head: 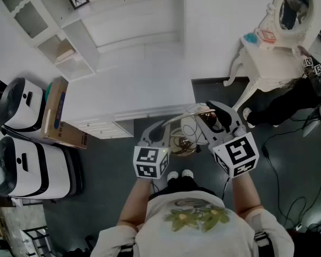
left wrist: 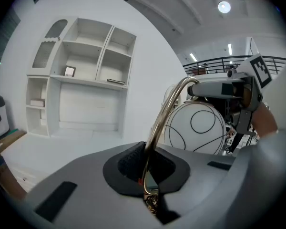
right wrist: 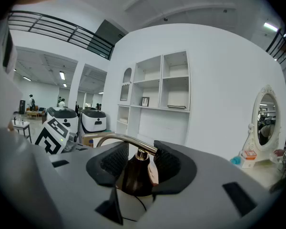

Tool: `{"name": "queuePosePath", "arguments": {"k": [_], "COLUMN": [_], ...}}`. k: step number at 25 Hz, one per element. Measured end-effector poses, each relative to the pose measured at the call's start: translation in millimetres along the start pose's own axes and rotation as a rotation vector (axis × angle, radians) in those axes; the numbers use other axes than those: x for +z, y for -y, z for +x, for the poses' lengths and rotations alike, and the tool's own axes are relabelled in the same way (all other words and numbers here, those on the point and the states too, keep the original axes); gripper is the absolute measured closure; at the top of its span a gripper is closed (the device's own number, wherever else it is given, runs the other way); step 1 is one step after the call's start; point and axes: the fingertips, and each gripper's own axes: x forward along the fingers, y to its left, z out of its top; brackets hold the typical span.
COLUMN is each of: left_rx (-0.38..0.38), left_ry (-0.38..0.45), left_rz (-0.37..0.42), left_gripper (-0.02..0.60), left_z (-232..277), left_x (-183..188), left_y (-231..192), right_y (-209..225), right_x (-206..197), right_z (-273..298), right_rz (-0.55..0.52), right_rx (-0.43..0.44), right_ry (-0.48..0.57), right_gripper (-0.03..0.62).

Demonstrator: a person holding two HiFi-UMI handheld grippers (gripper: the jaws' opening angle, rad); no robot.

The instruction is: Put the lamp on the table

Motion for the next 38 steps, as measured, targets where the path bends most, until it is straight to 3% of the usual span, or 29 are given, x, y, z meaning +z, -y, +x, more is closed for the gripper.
{"name": "queuePosePath", "arguments": {"k": [21, 31, 38], "left_rx": [0.051, 0.019, -0.014], "left_ry": [0.004, -0.024, -0.015], "left_rz": [-0.007, -0.023, -0.015], "left_gripper": [0.555, 0.555, 0.555], "left_z": [30, 64, 98], "left_x": [3, 3, 26], "left_y": [2, -19, -51], "right_y": [30, 51, 72], "right_x": [-10, -20, -7], "right_z": [12, 47, 88], "right_rz": [0.008, 0.027, 0.018], "right_rx": [0.040, 0.017, -0.011], "right_ry": [0.030, -0.009, -0.013], "right_gripper": [0.410, 0.410, 0.410]}}
